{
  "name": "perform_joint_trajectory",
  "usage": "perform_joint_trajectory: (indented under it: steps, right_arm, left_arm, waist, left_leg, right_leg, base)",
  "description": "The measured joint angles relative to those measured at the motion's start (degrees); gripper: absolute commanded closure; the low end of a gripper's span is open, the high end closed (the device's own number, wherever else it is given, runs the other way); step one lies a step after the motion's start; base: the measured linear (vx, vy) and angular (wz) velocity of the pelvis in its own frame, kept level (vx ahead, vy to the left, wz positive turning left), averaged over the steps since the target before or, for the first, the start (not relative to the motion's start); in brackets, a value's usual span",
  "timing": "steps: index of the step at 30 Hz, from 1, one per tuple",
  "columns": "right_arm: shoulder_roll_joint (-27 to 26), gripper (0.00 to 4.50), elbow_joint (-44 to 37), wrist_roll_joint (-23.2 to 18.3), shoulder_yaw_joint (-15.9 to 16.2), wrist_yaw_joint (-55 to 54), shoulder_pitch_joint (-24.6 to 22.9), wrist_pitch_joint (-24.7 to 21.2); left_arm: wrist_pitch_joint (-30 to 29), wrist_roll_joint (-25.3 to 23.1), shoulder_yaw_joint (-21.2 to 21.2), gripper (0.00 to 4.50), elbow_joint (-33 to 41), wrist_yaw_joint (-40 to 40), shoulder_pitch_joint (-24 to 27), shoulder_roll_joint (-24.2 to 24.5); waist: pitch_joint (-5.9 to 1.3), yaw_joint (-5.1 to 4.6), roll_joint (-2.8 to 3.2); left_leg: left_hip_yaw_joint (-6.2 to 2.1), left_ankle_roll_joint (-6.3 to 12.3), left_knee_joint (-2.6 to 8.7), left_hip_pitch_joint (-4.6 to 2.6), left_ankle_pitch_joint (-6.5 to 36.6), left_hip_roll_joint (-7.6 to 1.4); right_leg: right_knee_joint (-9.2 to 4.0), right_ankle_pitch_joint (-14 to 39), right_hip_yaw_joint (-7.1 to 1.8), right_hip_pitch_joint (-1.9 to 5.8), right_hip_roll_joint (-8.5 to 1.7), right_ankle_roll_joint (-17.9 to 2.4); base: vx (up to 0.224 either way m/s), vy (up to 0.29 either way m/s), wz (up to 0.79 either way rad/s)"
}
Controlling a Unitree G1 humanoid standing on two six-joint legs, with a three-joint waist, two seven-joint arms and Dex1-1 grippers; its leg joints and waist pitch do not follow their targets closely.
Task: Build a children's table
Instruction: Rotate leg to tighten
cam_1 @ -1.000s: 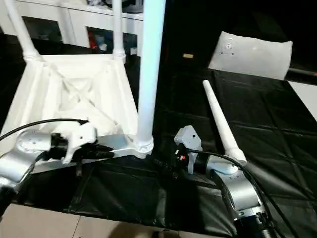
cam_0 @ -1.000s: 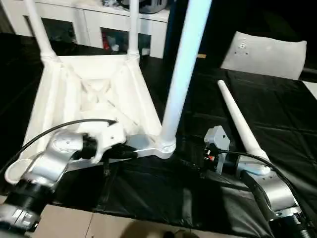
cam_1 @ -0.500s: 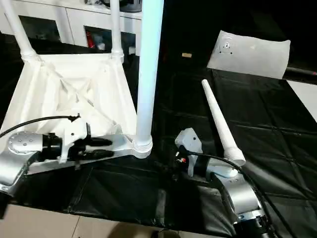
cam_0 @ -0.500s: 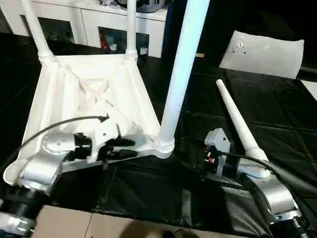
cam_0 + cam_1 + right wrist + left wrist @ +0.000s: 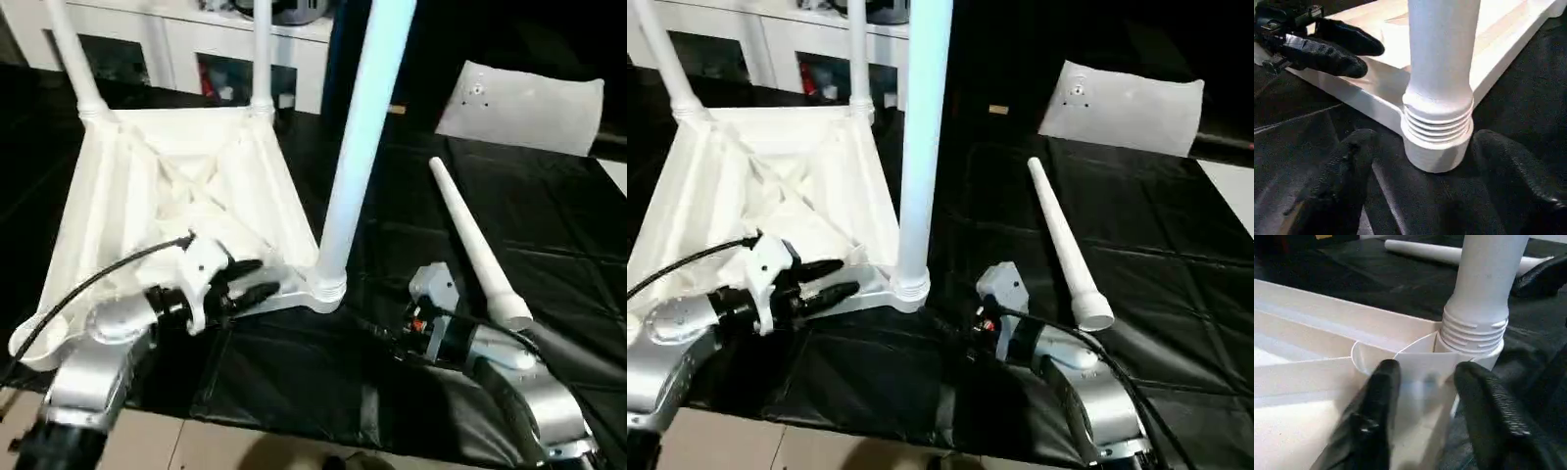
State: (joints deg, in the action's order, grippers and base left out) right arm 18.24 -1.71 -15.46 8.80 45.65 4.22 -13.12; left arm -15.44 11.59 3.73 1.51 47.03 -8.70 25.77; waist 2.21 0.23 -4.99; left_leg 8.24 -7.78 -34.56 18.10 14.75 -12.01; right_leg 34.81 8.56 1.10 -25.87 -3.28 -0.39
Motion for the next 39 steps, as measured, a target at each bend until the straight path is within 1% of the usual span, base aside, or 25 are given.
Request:
perform_joint_trajectory:
  steps: [2,5,7,9,12,14,16,18,20,21,25,30,31,34,36,37,39]
  right_arm:
    - [0.0,1.52,-0.5,0.0,0.0,-0.4,0.0,-0.1]
    - [0.0,1.52,-0.6,0.0,0.0,-0.9,-0.1,-1.2]
    - [0.0,1.27,-0.6,-0.2,0.0,-0.7,-0.1,-1.5]
    - [0.3,1.16,-0.6,-0.1,0.1,-0.7,-0.1,-1.4]
    - [0.4,0.82,-0.6,0.1,0.1,-0.7,-0.1,-1.1]
    - [0.5,0.72,-0.6,0.3,0.2,-0.7,-0.1,-0.8]
    - [0.6,0.49,-0.6,0.3,0.3,-0.4,-0.1,-0.4]
    - [0.8,0.33,-0.6,0.0,0.4,0.2,-0.1,-0.7]
    - [1.0,0.18,-0.7,-0.1,0.5,0.7,-0.1,-1.1]
    - [1.1,0.08,-0.7,0.1,0.6,0.7,-0.1,-1.1]
    - [1.3,0.08,-0.7,0.5,0.8,0.2,0.2,-1.3]
    - [2.2,0.08,-0.7,0.5,0.9,0.8,0.2,-1.8]
    - [2.2,0.00,-0.7,0.5,0.9,0.8,0.2,-1.8]
    - [2.3,0.00,-0.7,0.5,0.9,0.8,0.2,-2.0]
    - [2.4,0.00,-0.7,0.5,0.9,0.8,0.3,-2.0]
    - [2.5,0.00,-0.7,0.6,0.9,0.7,0.3,-2.1]
    - [2.8,0.00,-0.7,0.6,0.9,0.6,0.3,-2.3]
  left_arm:
    - [-0.5,0.0,0.3,2.63,1.1,-0.4,0.3,-0.4]
    - [-1.8,0.0,1.3,2.63,2.4,-0.6,0.3,-0.5]
    - [-2.3,0.1,1.9,2.35,2.5,0.1,0.3,-0.3]
    - [-2.3,-0.2,3.4,2.25,1.9,1.2,-0.6,0.7]
    - [-2.0,-1.5,4.3,1.96,-0.3,2.5,-2.3,1.4]
    - [-2.0,-1.9,4.8,1.86,-1.0,3.1,-2.9,2.0]
    - [-2.0,-2.5,6.1,1.76,-2.6,4.2,-4.3,2.8]
    - [-2.1,-3.3,6.5,1.53,-4.0,4.7,-5.7,3.1]
    - [-2.4,-3.6,6.9,1.45,-5.2,5.4,-6.9,3.5]
    - [-2.8,-3.9,7.7,1.44,-6.6,6.2,-8.2,3.9]
    - [-4.2,-4.4,8.7,1.44,-11.3,8.7,-12.5,4.4]
    - [-5.1,-4.3,9.3,1.44,-13.5,12.1,-14.2,5.1]
    - [-5.3,-4.3,9.8,1.73,-13.9,12.7,-14.3,5.1]
    - [-5.6,-4.3,10.5,1.80,-14.7,14.0,-15.3,5.1]
    - [-5.7,-4.3,10.8,2.13,-15.0,15.0,-16.0,5.3]
    - [-5.7,-4.3,10.9,2.13,-15.0,15.3,-16.1,5.3]
    - [-5.7,-4.4,11.2,2.28,-15.0,15.3,-16.1,5.3]
  waist:
    - [0.00,-0.02,0.00]
    - [0.00,-0.01,0.00]
    - [0.00,-0.03,0.00]
    - [0.00,-0.02,0.00]
    - [0.00,-0.05,0.01]
    - [0.00,-0.11,0.01]
    - [0.00,-0.05,0.00]
    - [0.00,-0.04,0.00]
    - [0.00,-0.04,0.00]
    - [0.00,-0.02,0.00]
    - [0.00,-0.02,0.00]
    - [0.00,-0.04,0.01]
    - [0.00,0.01,0.02]
    - [0.00,0.02,0.02]
    - [0.00,0.03,0.02]
    - [0.00,0.04,0.02]
    - [0.00,-0.01,0.02]
  left_leg:
    - [0.00,0.00,0.00,0.00,0.0,0.00]
    - [-0.01,0.00,0.00,0.00,0.0,0.00]
    - [-0.01,0.00,0.01,0.01,0.0,0.00]
    - [-0.01,0.00,0.01,0.01,0.0,0.00]
    - [-0.01,0.00,0.01,0.01,0.0,0.00]
    - [-0.01,0.00,0.01,0.00,0.0,0.00]
    - [-0.01,0.00,0.01,0.00,0.0,0.00]
    - [-0.01,0.01,0.01,0.01,0.0,0.01]
    - [-0.01,0.09,0.01,0.01,-0.1,0.01]
    - [-0.01,0.09,0.01,0.01,-0.1,0.01]
    - [-0.01,0.10,0.00,0.00,-0.1,0.01]
    - [0.00,0.26,0.01,0.00,-0.2,0.01]
    - [0.00,0.26,0.00,0.00,-0.2,0.01]
    - [0.00,0.24,-0.01,0.01,-0.2,0.02]
    - [-0.01,0.21,-0.02,0.00,-0.2,0.02]
    - [-0.01,0.21,-0.02,0.00,-0.2,0.02]
    - [-0.01,0.21,-0.02,0.00,-0.2,0.01]
  right_leg:
    - [0.00,0.0,-0.01,0.00,0.00,0.0]
    - [0.00,0.0,0.00,0.00,0.00,0.0]
    - [0.00,0.0,0.00,0.00,0.00,0.0]
    - [0.00,0.0,0.00,0.00,0.00,0.0]
    - [0.00,0.0,0.00,0.00,0.00,0.0]
    - [0.00,0.0,0.00,0.00,0.00,0.0]
    - [0.00,0.0,0.00,0.00,0.00,0.0]
    - [0.00,0.0,0.00,0.00,0.00,0.0]
    - [0.00,0.0,0.00,0.00,0.00,0.0]
    - [0.00,0.0,0.00,0.00,0.00,0.0]
    - [0.02,0.0,-0.01,0.00,0.00,0.0]
    - [0.04,-0.2,0.00,0.00,0.00,-0.3]
    - [0.04,-0.2,0.00,0.00,0.00,-0.3]
    - [0.04,-0.2,-0.01,0.00,-0.01,-0.4]
    - [0.04,-0.2,-0.01,0.00,-0.01,-0.4]
    - [0.04,-0.2,-0.01,0.00,-0.01,-0.4]
    - [0.04,-0.2,-0.01,0.00,-0.01,-0.4]
  base:
    - [0.000,0.000,0.00]
    - [0.000,0.000,0.00]
    - [0.000,0.000,0.00]
    - [0.000,0.000,0.00]
    - [0.000,0.000,0.00]
    - [0.000,0.000,0.00]
    - [0.000,0.000,0.00]
    - [0.000,0.000,0.00]
    - [0.000,0.000,0.00]
    - [0.000,0.000,0.00]
    - [0.000,0.000,0.00]
    - [0.000,0.000,0.00]
    - [0.000,0.000,0.00]
    - [0.000,0.000,0.00]
    - [0.000,0.000,0.00]
    - [0.000,0.000,0.00]
    - [0.000,0.000,0.00]
